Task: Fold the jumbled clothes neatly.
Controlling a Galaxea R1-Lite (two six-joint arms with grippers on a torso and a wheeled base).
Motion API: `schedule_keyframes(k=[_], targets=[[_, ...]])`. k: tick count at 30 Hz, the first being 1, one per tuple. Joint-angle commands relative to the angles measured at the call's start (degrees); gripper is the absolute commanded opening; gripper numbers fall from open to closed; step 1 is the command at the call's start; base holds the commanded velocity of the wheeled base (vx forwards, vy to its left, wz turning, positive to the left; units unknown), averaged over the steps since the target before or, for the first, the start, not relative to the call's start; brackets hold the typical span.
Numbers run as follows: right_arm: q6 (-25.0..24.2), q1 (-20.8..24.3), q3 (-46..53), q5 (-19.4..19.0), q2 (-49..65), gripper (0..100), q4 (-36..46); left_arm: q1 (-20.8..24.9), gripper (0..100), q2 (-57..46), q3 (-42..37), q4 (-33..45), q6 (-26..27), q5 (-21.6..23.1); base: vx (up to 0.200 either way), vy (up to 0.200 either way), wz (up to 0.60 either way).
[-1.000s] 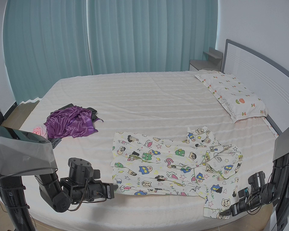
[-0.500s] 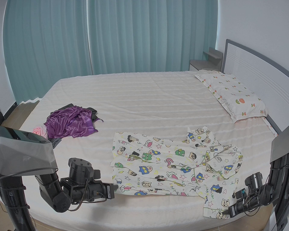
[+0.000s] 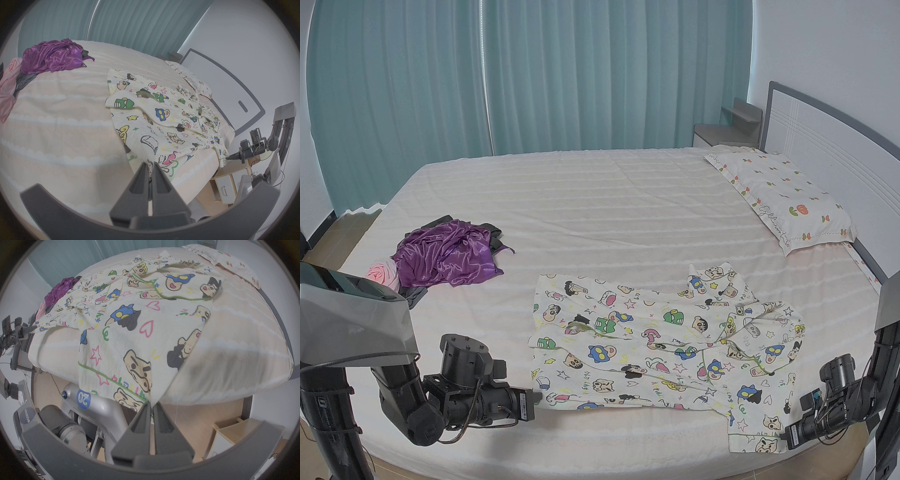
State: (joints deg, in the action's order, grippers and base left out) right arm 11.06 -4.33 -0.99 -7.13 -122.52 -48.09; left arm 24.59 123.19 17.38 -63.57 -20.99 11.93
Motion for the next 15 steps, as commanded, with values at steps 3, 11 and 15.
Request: schedule_keyframes(k=[3,11,15], targets=[[2.48,-4.37,0.99,-0.34,3.95,0,2.39,0.37,0,0.04,-4.55,-1.11,1.13,0.11,0.000,0.000,0.00],[4.41,-6.31,0.99,-0.34,5.62,0,7.84,0.37,0,1.00,-9.47,-2.96,5.61,0.63,0.000,0.000,0.00],[4.50,-6.31,0.99,-0.43,7.64,0,10.56,0.37,0,1.00,-10.97,-2.96,5.61,0.90,0.000,0.000,0.00]])
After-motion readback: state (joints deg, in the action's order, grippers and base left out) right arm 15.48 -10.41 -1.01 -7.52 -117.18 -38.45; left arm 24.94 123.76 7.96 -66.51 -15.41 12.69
